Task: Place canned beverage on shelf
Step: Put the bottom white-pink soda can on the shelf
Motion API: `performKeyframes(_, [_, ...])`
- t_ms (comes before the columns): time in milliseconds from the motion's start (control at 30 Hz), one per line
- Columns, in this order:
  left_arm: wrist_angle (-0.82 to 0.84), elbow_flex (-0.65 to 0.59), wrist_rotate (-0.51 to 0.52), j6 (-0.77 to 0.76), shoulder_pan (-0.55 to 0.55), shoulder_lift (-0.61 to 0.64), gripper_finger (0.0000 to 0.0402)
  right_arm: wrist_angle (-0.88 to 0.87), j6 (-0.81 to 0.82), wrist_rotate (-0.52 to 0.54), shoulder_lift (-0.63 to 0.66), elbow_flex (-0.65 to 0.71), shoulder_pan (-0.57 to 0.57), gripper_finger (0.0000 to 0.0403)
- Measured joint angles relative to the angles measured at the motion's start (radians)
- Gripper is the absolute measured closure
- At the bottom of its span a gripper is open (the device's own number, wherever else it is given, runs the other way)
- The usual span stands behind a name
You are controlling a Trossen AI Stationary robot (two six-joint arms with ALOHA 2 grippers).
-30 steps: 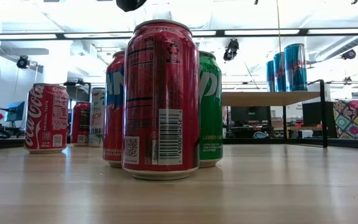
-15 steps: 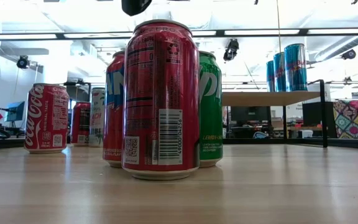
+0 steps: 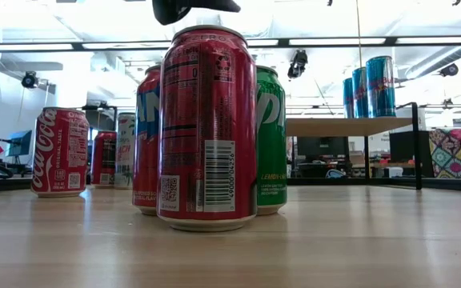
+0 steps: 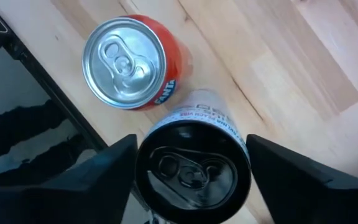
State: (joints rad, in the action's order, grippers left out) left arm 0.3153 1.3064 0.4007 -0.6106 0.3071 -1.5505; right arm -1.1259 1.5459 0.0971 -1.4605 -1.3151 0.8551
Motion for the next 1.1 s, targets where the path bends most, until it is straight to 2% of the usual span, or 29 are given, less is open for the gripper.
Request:
performKeyframes(167, [0.010, 0.000, 0.000, 0.019, -0.003, 0.000, 0.0185, -0.003, -0.001, 0.000, 0.000, 0.000, 0.000, 0.0154])
performKeyframes(467, [0.018, 0.000, 0.000, 0.064, -0.030, 0.000, 0.0185, -0.043, 0.001, -0.027, 0.006, 0.000, -0.008, 0.0145])
performKeyframes(567, [0.018, 0.000, -0.033, 0.092, -0.051, 0.000, 0.0185, -0.064, -0.017, -0.032, 0.011, -0.008, -0.008, 0.0146])
performKeyframes(733, [0.017, 0.001, -0.105, 0.108, -0.091, 0.000, 0.0185, -0.157, -0.030, -0.056, 0.015, -0.077, -0.012, 0.0146])
performKeyframes(867, [0.016, 0.001, -0.113, 0.136, -0.119, 0.003, 0.0185, -0.270, -0.042, -0.058, 0.015, -0.141, -0.023, 0.0146])
performKeyframes(1100, [0.014, 0.002, -0.159, 0.188, -0.172, 0.011, 0.0185, -0.348, -0.152, -0.075, 0.016, -0.251, -0.106, 0.0147])
